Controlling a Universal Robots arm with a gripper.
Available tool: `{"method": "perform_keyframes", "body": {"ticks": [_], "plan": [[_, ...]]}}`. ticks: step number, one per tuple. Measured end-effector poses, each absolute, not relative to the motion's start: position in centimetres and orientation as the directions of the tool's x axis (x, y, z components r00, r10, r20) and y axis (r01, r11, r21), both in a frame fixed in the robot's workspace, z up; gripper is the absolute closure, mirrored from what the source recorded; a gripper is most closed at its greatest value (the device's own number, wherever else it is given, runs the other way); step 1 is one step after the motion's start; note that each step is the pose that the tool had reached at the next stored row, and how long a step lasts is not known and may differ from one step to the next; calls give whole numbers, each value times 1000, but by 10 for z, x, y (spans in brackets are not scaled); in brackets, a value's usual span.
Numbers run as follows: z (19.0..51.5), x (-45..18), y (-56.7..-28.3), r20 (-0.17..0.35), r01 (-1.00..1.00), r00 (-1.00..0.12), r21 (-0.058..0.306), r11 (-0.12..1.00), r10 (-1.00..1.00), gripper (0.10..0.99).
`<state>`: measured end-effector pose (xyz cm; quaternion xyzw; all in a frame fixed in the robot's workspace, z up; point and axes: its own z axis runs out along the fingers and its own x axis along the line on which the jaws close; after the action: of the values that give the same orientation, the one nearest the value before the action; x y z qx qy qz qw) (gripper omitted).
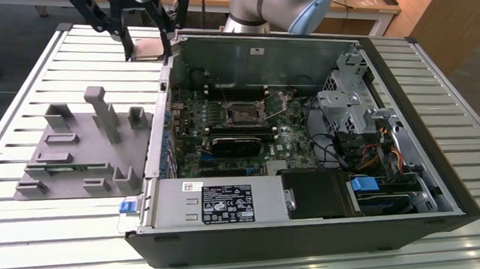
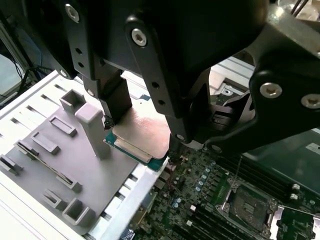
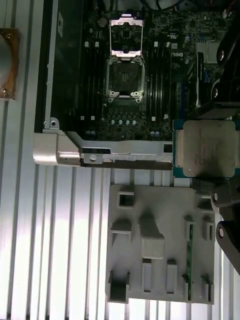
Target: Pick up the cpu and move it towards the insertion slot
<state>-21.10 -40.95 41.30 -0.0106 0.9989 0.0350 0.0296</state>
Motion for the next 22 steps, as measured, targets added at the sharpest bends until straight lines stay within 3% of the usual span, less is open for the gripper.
{"method": "perform_keyframes", "body": {"ticks": [22], "plan": [[413,-144,-410,-50,-23,-999,70,997,-19,545]]}}
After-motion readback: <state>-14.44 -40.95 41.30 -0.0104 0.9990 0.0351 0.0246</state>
